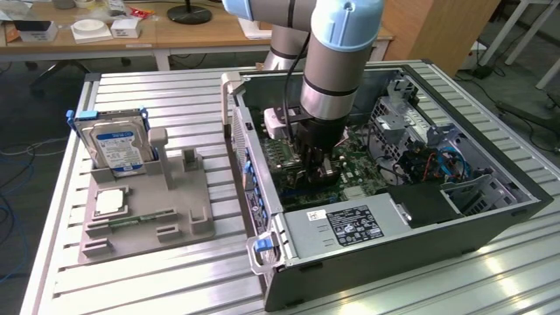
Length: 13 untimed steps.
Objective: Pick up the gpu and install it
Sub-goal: 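Insert the gpu into the slot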
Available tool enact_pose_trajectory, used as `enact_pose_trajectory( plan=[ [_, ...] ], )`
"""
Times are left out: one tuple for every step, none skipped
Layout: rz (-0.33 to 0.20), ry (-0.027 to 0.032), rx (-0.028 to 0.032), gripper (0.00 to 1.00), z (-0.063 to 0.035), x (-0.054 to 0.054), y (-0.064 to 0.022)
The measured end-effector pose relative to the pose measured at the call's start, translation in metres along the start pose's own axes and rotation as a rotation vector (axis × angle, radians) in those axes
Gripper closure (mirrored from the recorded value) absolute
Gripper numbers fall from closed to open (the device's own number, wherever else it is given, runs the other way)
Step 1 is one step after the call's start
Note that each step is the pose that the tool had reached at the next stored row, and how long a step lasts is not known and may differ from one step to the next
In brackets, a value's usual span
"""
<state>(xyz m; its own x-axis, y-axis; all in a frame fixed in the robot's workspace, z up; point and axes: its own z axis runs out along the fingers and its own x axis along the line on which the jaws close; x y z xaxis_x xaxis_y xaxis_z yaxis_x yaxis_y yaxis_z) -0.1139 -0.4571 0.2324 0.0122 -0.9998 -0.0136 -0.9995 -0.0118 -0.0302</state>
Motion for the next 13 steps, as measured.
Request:
enact_pose_trajectory(
  plan=[
    [0.000,0.0000,0.0001,0.74,0.0000,0.0000,0.0000],
    [0.000,0.0000,0.0000,0.74,0.0000,0.0000,0.0000],
    [0.000,0.0000,0.0000,0.74,0.0000,0.0000,0.0000],
    [0.000,-0.0001,0.0001,0.74,0.0000,0.0000,0.0000],
    [0.000,0.0000,0.0000,0.74,0.0000,0.0000,0.0000],
    [0.000,0.0000,0.0000,0.74,0.0000,0.0000,0.0000],
    [0.000,-0.0001,0.0001,0.74,0.0000,0.0000,0.0000],
    [0.000,-0.0002,0.0002,0.74,0.0000,0.0000,0.0000],
    [0.000,-0.0007,0.0004,0.74,0.0000,0.0000,0.0000],
    [0.000,-0.0035,0.0010,0.73,0.0008,-0.0003,0.0002],
    [0.000,-0.0023,0.0010,0.73,0.0006,-0.0002,0.0002],
    [0.000,-0.0016,0.0009,0.67,0.0002,-0.0001,0.0001],
    [0.000,-0.0012,0.0011,0.67,-0.0007,0.0000,0.0001]
  ],
)
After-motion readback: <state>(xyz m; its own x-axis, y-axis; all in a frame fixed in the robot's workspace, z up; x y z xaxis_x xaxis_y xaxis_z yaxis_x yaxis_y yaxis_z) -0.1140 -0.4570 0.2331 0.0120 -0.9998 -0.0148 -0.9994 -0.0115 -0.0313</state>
